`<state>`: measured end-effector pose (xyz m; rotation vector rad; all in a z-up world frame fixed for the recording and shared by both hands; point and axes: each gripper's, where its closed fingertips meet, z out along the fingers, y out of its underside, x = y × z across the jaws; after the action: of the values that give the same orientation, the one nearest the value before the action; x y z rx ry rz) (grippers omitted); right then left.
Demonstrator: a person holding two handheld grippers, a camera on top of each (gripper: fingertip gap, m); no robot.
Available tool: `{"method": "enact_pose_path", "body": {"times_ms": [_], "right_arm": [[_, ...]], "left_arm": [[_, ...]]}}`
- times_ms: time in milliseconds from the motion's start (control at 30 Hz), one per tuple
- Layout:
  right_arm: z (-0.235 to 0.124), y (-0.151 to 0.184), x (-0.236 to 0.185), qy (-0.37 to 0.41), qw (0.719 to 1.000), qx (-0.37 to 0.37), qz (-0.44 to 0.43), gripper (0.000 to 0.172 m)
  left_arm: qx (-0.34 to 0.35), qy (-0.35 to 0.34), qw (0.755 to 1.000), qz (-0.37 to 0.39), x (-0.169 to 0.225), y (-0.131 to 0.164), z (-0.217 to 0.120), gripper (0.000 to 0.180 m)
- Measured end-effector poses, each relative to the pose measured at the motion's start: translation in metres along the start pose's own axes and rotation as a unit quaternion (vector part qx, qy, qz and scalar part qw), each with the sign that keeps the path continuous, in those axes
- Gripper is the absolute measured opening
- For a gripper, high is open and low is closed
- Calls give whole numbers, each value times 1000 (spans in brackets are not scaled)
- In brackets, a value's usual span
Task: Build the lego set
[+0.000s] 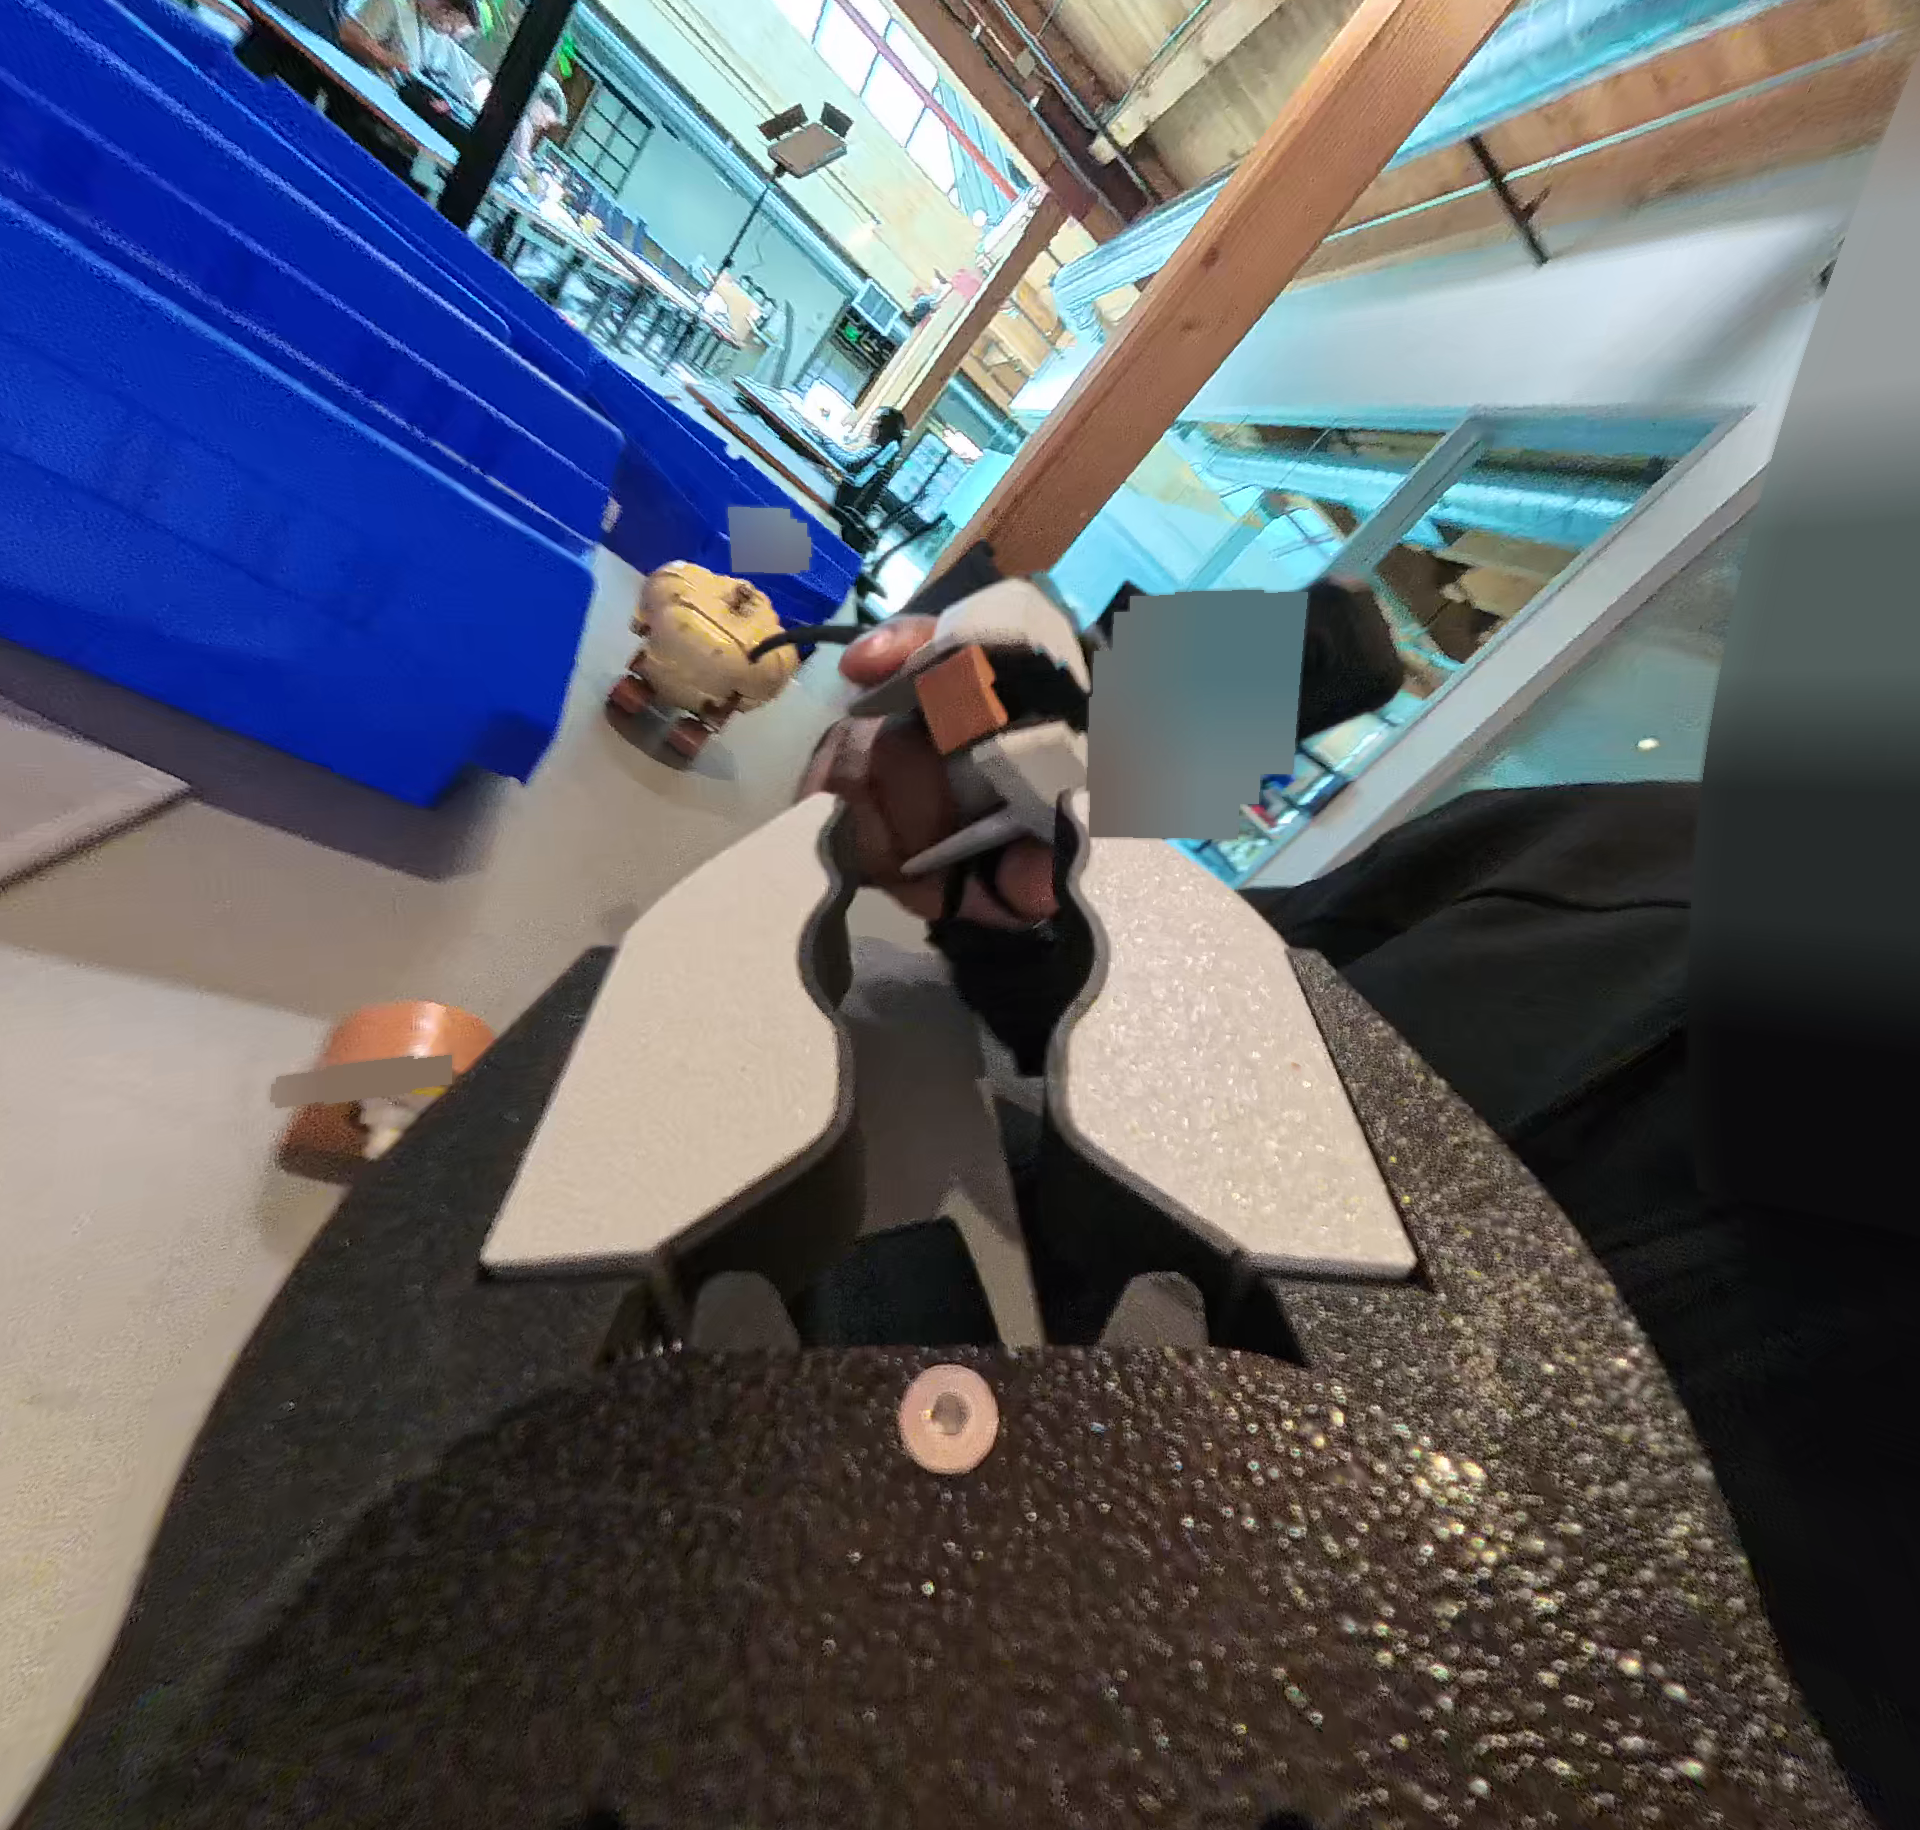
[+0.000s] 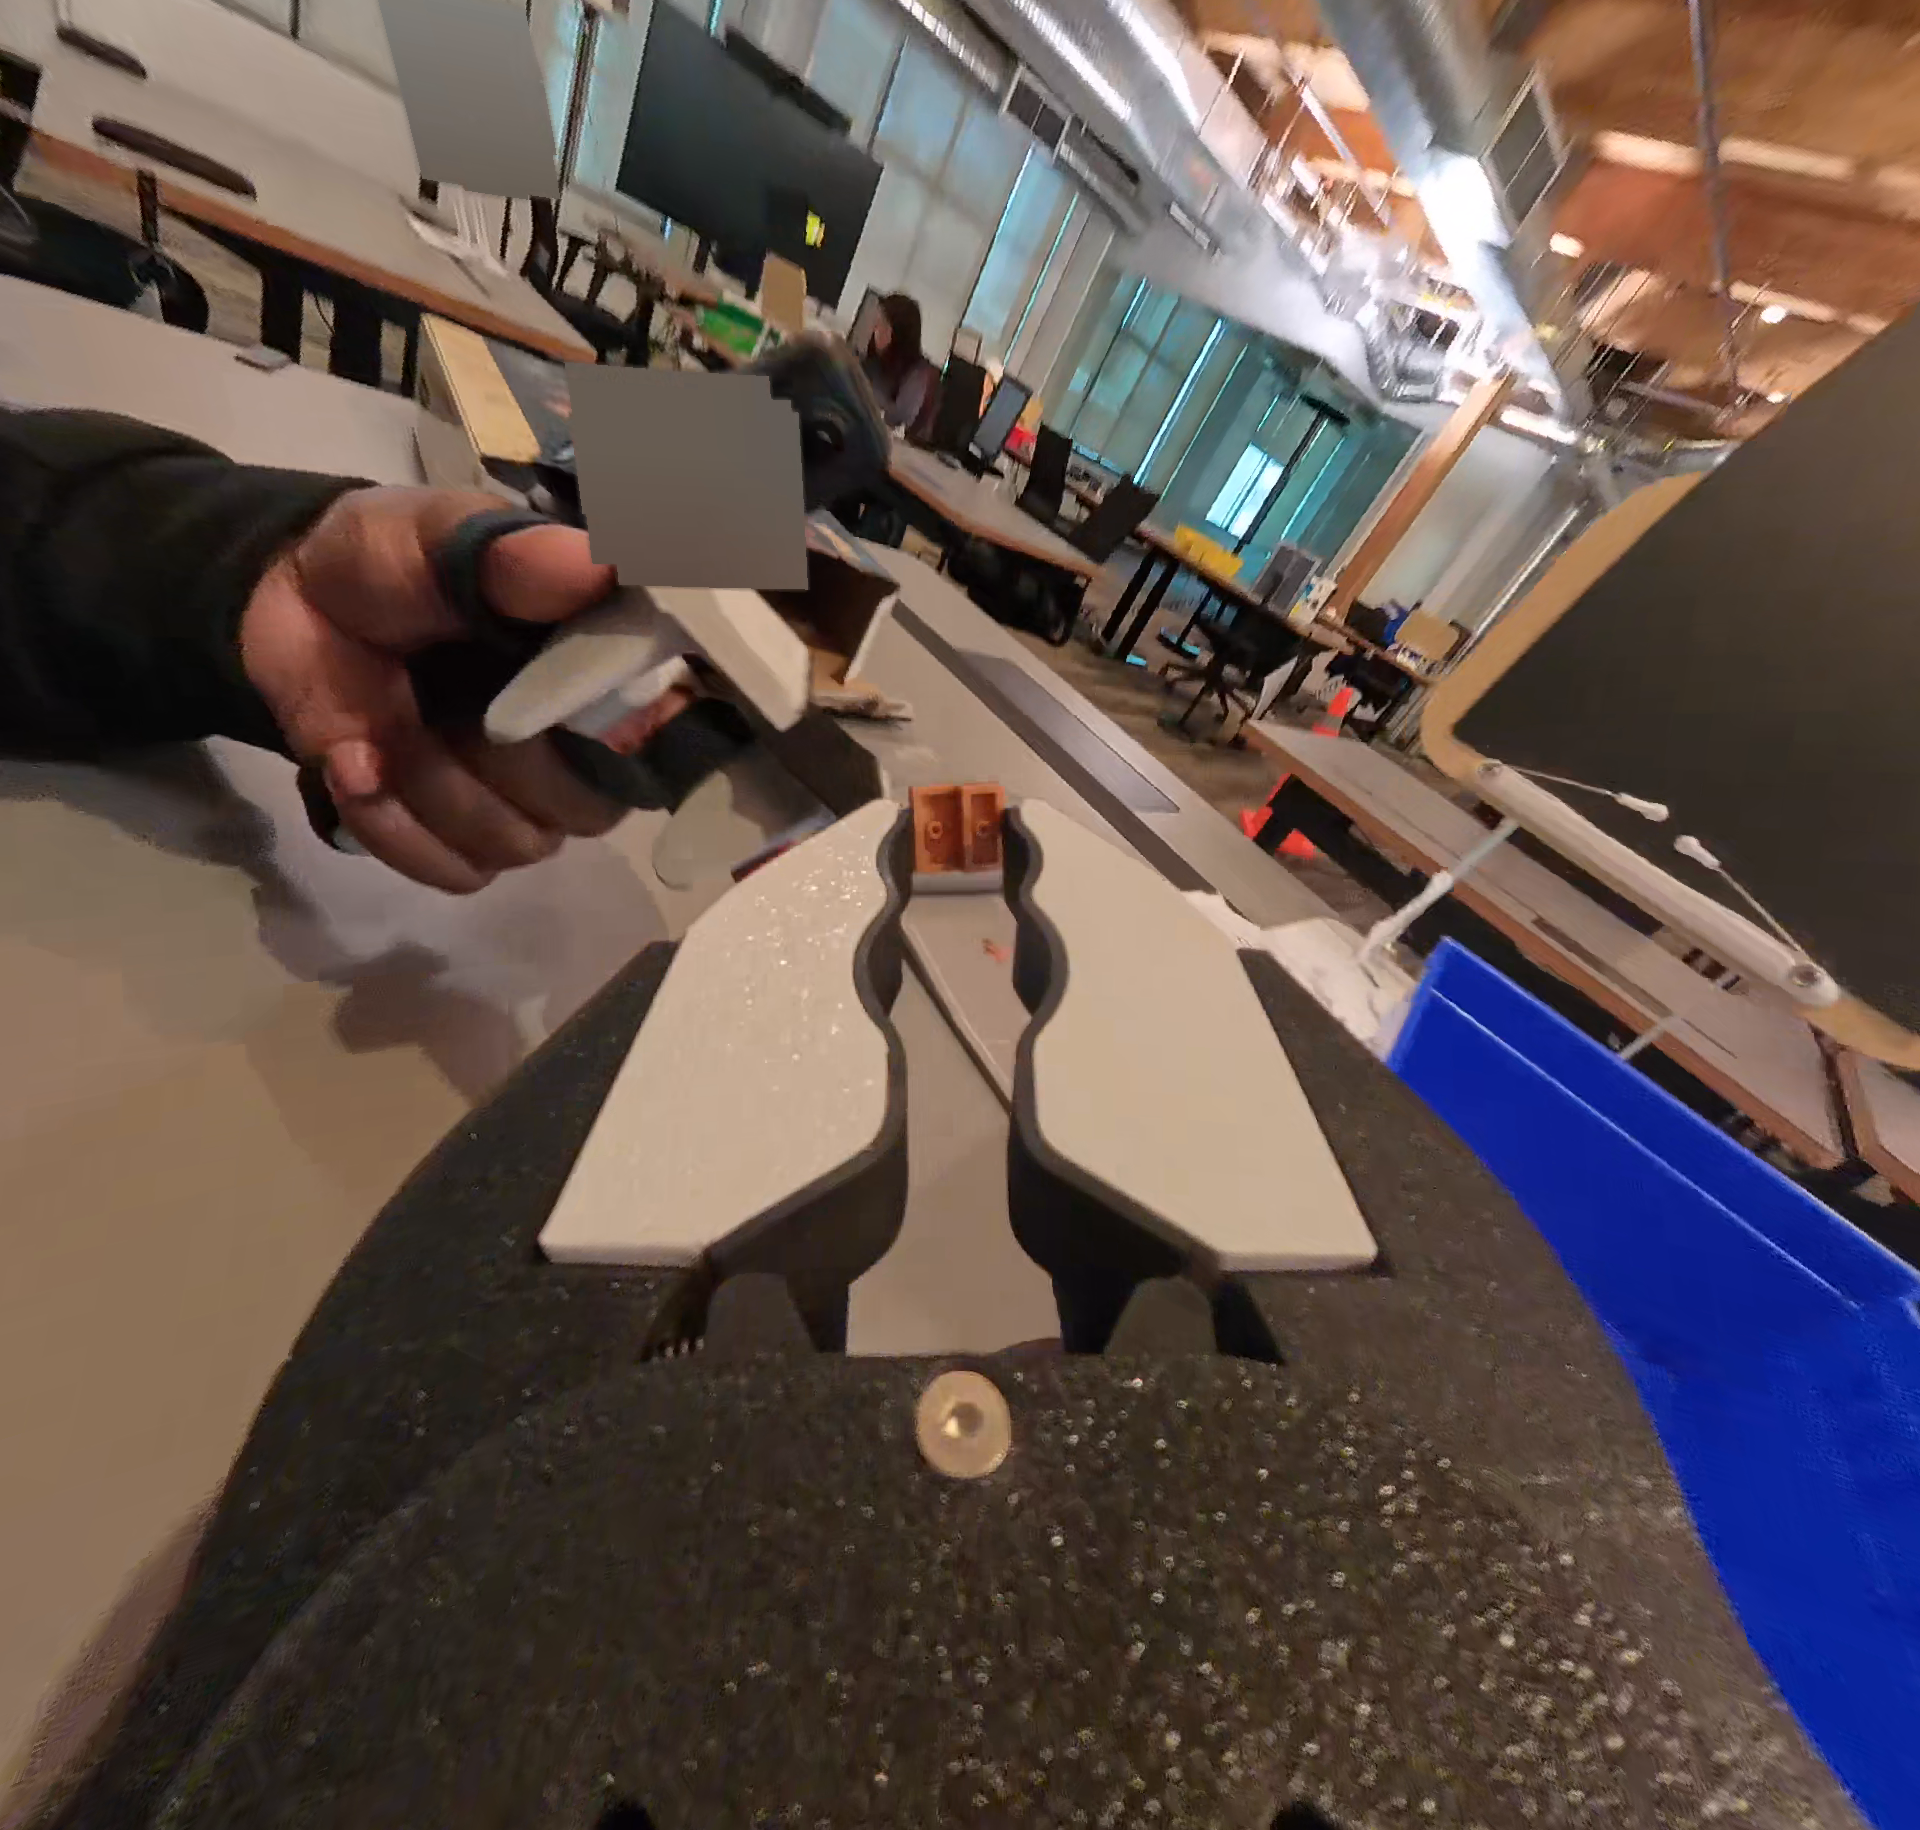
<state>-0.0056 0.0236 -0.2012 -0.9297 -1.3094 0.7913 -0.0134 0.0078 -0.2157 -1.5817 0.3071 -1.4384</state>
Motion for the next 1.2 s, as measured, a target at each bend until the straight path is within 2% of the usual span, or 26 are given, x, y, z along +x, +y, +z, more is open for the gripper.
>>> {"method": "enact_pose_path", "body": {"times_ms": [133,233,400,600,800,867,967,1100,1200], "right_arm": [[9,0,-24,-5,1000,19,-18,16],[13,-9,-39,-33,998,46,-22,16],[21,-11,-55,-56,997,52,-26,16],[23,-9,-58,-58,997,49,-28,16],[11,-9,-34,-66,994,59,58,16],[6,-3,-11,-44,998,26,41,16],[1,21,48,-6,996,-85,24,16],[-7,63,112,-21,968,-240,70,16],[-7,93,136,-63,942,-325,50,16]], "left_arm": [[23,26,998,-49,13,3,-5,37],[17,15,998,-60,13,10,-11,37],[12,34,995,-88,22,16,-17,37],[15,11,997,-71,16,18,-26,36],[11,-47,999,-7,-2,17,-39,36],[10,-83,996,19,-12,15,-48,36],[6,-134,989,60,-27,9,-63,35],[-8,-213,968,133,-48,2,-84,35],[-26,-264,946,184,-62,1,-96,34]]}}
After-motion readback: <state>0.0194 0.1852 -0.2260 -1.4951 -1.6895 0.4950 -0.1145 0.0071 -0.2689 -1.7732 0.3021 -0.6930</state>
